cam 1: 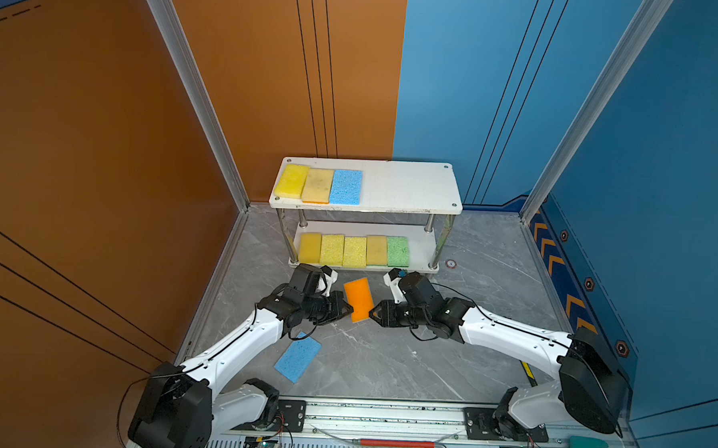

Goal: Place and organize the cleaning sponges onto the shelf
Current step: 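Lift the orange sponge with the left gripper toward the right gripper, then grasp the orange sponge with the right gripper and open the left gripper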

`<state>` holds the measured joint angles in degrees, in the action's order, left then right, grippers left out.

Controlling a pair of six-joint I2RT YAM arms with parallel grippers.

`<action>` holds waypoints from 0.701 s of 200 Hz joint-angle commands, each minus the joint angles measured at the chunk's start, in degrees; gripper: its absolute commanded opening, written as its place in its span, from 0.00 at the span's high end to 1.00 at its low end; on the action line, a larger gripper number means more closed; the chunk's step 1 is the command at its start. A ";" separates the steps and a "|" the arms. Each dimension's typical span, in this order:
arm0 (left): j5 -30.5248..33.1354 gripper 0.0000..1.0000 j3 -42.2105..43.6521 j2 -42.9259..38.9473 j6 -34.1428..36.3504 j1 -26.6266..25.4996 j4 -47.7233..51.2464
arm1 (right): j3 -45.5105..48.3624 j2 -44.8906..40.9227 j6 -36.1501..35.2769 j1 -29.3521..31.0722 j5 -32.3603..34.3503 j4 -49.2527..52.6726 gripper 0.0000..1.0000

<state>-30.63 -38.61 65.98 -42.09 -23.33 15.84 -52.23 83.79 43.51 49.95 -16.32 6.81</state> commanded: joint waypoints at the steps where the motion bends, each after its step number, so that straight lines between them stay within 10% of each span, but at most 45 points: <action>1: 0.37 0.96 -0.09 -0.80 -0.37 -0.66 -0.72 | -1.60 1.18 0.04 0.41 0.27 -0.22 0.64; 140: -0.22 0.96 -0.24 -0.58 -0.45 -0.75 -0.78 | -2.79 2.61 -0.14 0.41 0.06 -0.41 0.81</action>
<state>-30.65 -38.61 65.98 -42.13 -23.33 15.84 -53.32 85.91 43.51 49.95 -16.36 6.81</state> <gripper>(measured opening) 0.043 0.202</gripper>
